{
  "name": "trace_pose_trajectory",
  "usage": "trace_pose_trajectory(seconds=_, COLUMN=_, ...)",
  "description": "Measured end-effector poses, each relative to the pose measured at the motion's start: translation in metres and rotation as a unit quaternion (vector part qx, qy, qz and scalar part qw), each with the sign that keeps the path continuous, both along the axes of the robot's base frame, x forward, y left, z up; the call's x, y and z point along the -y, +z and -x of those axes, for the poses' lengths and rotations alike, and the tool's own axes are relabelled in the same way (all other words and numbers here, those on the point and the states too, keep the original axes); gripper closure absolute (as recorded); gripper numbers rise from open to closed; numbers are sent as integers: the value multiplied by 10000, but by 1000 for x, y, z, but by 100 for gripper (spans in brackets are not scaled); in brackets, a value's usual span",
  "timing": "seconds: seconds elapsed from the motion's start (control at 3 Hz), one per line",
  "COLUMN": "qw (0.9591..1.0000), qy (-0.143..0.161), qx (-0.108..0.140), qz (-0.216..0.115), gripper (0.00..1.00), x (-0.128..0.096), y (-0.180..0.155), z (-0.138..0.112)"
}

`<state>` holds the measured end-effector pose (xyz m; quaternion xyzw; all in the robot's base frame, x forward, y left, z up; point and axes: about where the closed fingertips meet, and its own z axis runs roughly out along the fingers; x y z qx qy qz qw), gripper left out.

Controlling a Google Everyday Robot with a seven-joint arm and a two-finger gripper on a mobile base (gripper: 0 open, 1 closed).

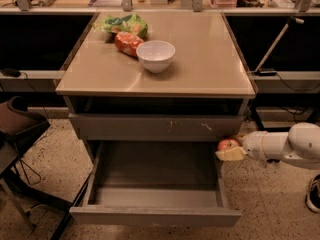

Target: Pick apple from middle drawer and place on counter

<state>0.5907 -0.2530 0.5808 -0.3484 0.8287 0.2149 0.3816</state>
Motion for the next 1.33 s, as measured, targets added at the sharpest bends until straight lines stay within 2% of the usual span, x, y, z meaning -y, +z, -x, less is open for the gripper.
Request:
trace_pose_trajectory(seconds=0.33, qw=9999, qy=-36, qx=-146, qz=-72, gripper=100, x=30, y=16, z=20)
trace_pose_trajectory(seconds=0.67, qw=9981, qy=-505, qx=-339, qz=-45, gripper=100, x=122, y=72, z=54)
trace_pose_trajectory(seconds=1.0, qw=9983, qy=-312, qx=-478, qz=-86, gripper=100, x=125, y=80, z=65)
trace_pose_trajectory(seconds=1.33, qw=9983, qy=-307, qx=-482, qz=-89, gripper=100, x=124, y=80, z=65)
